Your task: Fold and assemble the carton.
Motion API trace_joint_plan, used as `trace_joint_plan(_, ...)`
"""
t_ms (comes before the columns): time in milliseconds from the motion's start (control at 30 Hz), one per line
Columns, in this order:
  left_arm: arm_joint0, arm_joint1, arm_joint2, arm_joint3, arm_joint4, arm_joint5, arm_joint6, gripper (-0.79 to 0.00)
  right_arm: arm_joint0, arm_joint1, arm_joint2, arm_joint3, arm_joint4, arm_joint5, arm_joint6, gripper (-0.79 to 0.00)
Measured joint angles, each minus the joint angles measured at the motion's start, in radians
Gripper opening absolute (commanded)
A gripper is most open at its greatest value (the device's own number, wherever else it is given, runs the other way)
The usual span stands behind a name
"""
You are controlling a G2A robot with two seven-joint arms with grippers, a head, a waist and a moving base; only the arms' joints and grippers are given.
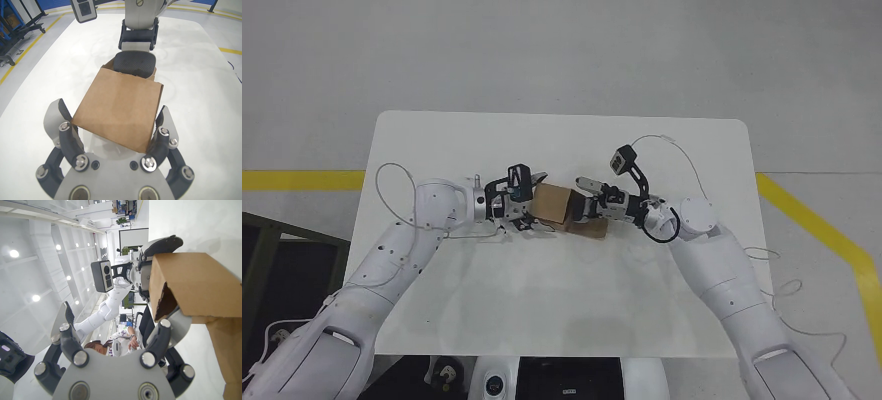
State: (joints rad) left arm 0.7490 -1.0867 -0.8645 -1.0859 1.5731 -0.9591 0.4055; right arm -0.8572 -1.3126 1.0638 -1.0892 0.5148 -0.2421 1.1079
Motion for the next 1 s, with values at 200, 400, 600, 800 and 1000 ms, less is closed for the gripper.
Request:
trace_joint_plan(200, 0.004, 0.003, -0.007, 0.0, -0.001, -0.001, -0.003, 0.0, -0.063, 0.033, 0.063, -0.135, -0.095, 0.103, -0.014, 0.0)
trace_joint_plan(400, 0.005, 0.003, -0.014, -0.003, -0.011, -0.002, -0.012, 0.0, -0.117, 0.06, 0.122, -0.22, -0.181, 0.144, -0.029, 0.0)
trace_joint_plan(600, 0.006, 0.005, -0.02, -0.007, -0.013, -0.001, -0.017, 0.0, -0.12, 0.062, 0.125, -0.226, -0.186, 0.144, -0.03, 0.0)
trace_joint_plan(800, 0.009, 0.006, -0.024, -0.009, -0.015, 0.0, -0.021, 0.0, -0.127, 0.062, 0.123, -0.237, -0.198, 0.14, -0.05, 0.0)
trace_joint_plan(1000, 0.01, 0.006, -0.025, -0.014, -0.017, -0.001, -0.026, 0.0, -0.09, 0.061, 0.106, -0.168, -0.212, 0.066, -0.039, 0.0)
